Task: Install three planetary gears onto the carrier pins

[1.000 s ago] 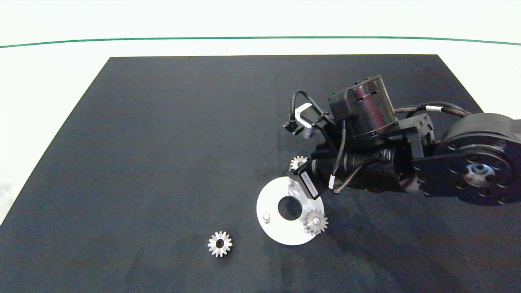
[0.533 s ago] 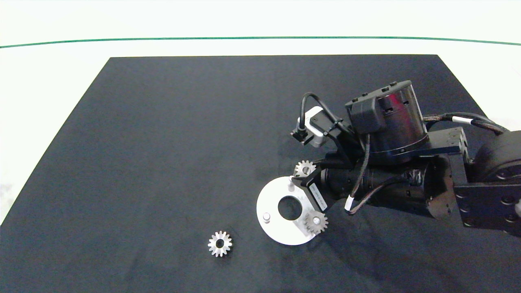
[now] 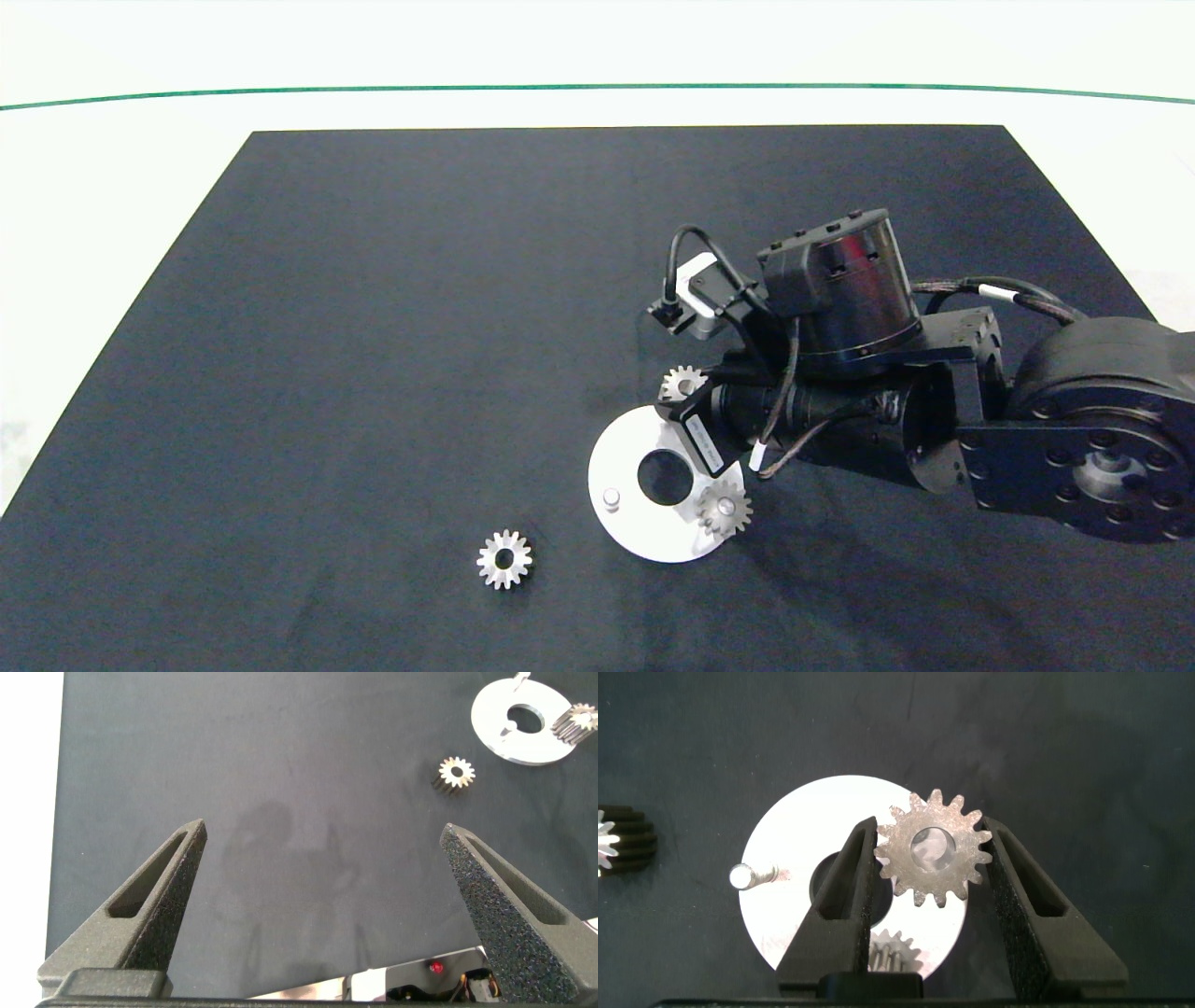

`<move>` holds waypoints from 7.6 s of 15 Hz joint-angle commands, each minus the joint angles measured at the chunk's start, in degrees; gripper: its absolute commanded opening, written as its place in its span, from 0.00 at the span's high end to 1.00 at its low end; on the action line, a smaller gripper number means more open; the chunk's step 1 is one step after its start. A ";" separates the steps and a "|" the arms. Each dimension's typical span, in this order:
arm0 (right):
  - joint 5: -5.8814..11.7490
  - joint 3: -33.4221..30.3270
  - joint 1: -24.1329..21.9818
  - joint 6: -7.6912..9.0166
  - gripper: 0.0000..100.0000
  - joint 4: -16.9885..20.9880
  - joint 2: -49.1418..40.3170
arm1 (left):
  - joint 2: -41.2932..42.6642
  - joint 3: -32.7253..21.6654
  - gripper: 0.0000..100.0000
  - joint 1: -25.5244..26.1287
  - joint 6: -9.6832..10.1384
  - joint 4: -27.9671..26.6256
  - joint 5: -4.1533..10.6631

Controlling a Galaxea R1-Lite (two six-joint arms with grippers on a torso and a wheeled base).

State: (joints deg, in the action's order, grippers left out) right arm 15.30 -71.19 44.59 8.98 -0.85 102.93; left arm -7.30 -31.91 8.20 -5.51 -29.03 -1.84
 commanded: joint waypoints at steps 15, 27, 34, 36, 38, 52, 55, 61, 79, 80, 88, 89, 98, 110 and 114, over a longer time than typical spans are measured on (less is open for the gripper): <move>-0.09 -0.53 -0.12 -0.28 0.90 -0.47 3.51 | 0.18 0.10 0.00 0.23 -0.03 -0.24 0.00; -0.27 -1.05 -0.12 -0.20 0.90 -2.05 4.21 | 0.18 -0.17 0.00 0.23 -0.03 -0.15 0.00; -0.09 -1.05 -0.12 0.07 0.00 -1.96 4.30 | 0.27 -0.17 0.00 0.23 -0.03 -0.15 0.00; -0.09 -1.05 -0.12 0.07 0.00 -2.05 4.30 | 0.45 -0.08 0.00 0.23 -0.03 -0.15 0.00; -0.09 -1.05 -0.12 0.07 0.00 -2.13 4.39 | 0.62 0.36 0.00 0.23 -0.03 -0.15 0.00; 6.23 32.70 -10.40 -0.46 0.00 13.07 -56.96 | -17.48 17.33 0.00 2.34 -7.41 18.22 -3.34; 6.23 36.39 -14.71 -0.81 0.00 21.16 -72.25 | -22.84 20.40 0.00 9.46 -11.19 22.43 -2.99; 6.15 36.56 -17.43 -0.72 0.00 29.33 -81.66 | -38.84 22.60 0.00 15.44 -13.83 39.66 -3.08; 6.23 40.96 -20.86 -0.90 0.00 29.51 -88.34 | -78.30 21.98 0.00 31.17 -13.12 77.54 4.57; 6.23 41.22 -20.86 -0.90 0.00 29.42 -88.34 | -80.06 22.16 0.00 31.61 -13.12 80.79 4.74; 6.23 41.31 -20.86 -0.90 0.00 29.51 -88.95 | -83.31 21.98 0.00 34.95 -11.19 85.19 8.52; 6.23 41.31 -20.86 -0.90 0.00 29.51 -88.95 | -83.31 21.98 0.00 34.95 -11.10 85.19 8.52; 6.23 41.13 -20.95 -0.90 0.00 29.59 -89.30 | -83.40 20.66 0.18 34.95 -11.01 85.19 8.34; 6.32 41.31 -20.95 -0.90 0.00 29.59 -89.92 | -85.51 19.26 0.42 34.95 -11.01 85.36 8.26; 6.32 41.22 -20.95 -0.81 0.00 29.68 -90.53 | -86.21 19.17 0.49 35.04 -11.01 85.45 8.17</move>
State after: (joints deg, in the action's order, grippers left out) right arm 21.49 -29.88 23.64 8.07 28.66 12.51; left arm -93.36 -12.73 43.19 -16.45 56.20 6.28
